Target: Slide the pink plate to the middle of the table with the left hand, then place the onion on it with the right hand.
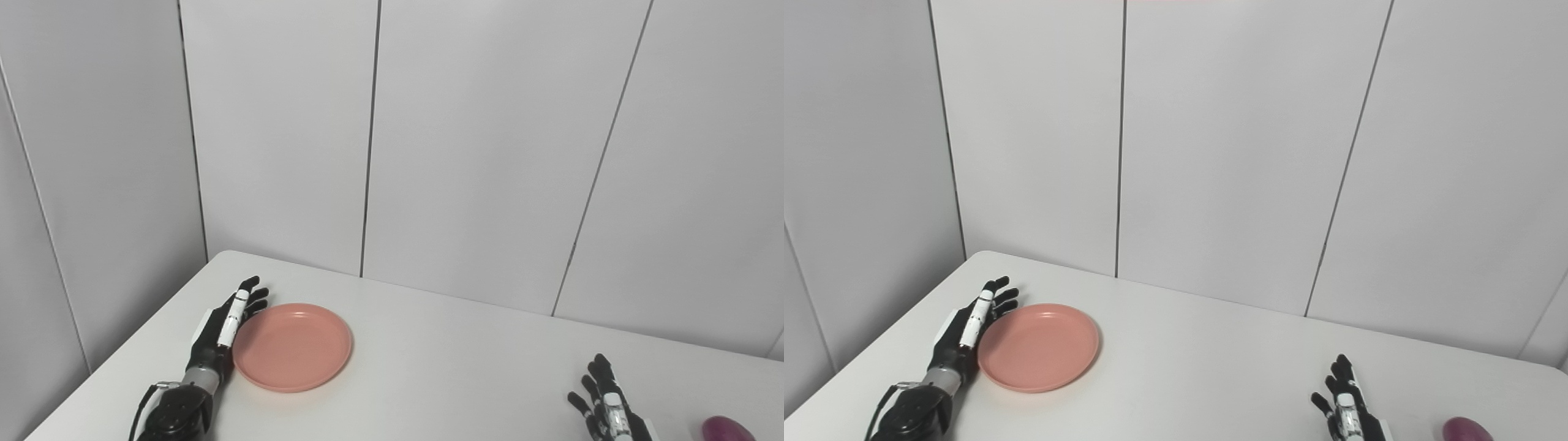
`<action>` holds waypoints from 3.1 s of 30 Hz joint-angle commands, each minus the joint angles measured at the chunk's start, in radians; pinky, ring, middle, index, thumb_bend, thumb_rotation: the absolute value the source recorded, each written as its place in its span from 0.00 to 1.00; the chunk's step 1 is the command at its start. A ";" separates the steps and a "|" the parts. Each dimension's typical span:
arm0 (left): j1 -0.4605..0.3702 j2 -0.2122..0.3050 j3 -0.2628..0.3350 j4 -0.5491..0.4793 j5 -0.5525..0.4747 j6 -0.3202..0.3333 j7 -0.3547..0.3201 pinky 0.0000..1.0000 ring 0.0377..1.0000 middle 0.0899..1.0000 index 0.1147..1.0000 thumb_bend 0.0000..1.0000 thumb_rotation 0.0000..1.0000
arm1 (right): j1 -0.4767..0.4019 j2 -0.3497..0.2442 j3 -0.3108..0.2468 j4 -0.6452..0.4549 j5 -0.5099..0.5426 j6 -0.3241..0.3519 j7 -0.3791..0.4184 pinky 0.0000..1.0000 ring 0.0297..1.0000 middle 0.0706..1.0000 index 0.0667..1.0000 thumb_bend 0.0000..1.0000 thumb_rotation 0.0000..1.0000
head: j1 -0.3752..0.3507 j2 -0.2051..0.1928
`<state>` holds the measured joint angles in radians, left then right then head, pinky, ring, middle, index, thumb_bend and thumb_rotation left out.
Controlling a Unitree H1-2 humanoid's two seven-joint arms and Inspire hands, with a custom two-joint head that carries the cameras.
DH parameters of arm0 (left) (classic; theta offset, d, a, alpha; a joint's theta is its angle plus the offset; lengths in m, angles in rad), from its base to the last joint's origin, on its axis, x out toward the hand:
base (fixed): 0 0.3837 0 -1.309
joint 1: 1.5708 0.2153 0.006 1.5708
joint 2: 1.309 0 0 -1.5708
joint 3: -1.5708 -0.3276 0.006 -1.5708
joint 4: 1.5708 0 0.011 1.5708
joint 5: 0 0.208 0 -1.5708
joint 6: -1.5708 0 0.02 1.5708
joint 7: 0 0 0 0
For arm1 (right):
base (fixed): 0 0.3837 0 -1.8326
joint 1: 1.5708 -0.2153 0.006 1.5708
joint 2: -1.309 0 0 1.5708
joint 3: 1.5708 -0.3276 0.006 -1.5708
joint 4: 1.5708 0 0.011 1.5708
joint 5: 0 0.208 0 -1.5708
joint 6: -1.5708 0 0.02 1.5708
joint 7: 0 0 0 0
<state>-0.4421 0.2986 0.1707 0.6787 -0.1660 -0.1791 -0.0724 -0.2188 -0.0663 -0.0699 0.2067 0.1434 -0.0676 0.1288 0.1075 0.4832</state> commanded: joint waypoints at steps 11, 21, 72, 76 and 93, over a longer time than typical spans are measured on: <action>-0.026 -0.078 -0.061 -0.039 0.008 0.033 -0.021 0.86 0.87 0.85 0.86 0.55 1.00 | -0.027 0.029 0.009 -0.029 0.001 0.003 -0.026 1.00 0.99 0.99 1.00 0.53 0.88 | -0.056 0.022; -0.027 -0.118 -0.091 -0.066 0.036 0.051 0.007 0.85 0.86 0.85 0.87 0.55 1.00 | -0.029 0.032 0.019 -0.032 -0.016 -0.008 -0.043 1.00 0.98 0.99 1.00 0.53 0.89 | -0.073 0.028; 0.147 -0.367 -0.259 -0.367 0.142 0.197 0.055 0.92 0.92 0.93 0.94 0.56 1.00 | -0.025 0.050 0.030 -0.053 -0.018 0.026 -0.056 1.00 1.00 0.99 1.00 0.53 0.89 | -0.196 0.029; 0.154 -0.388 -0.269 -0.390 0.146 0.213 0.059 0.92 0.92 0.92 0.94 0.54 1.00 | -0.026 0.049 0.032 -0.052 -0.022 0.024 -0.057 1.00 1.00 0.99 1.00 0.53 0.89 | -0.207 0.031; 0.166 -0.442 -0.300 -0.423 0.159 0.235 0.065 0.93 0.93 0.94 0.95 0.52 1.00 | -0.026 0.041 0.032 -0.047 -0.025 0.015 -0.053 1.00 0.99 0.98 1.00 0.52 0.89 | -0.197 0.034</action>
<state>-0.2674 -0.1033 -0.0983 0.2685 0.0006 0.0294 0.0258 -0.2169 -0.0338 -0.0410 0.1828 0.1109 -0.0501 0.0740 -0.0905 0.5169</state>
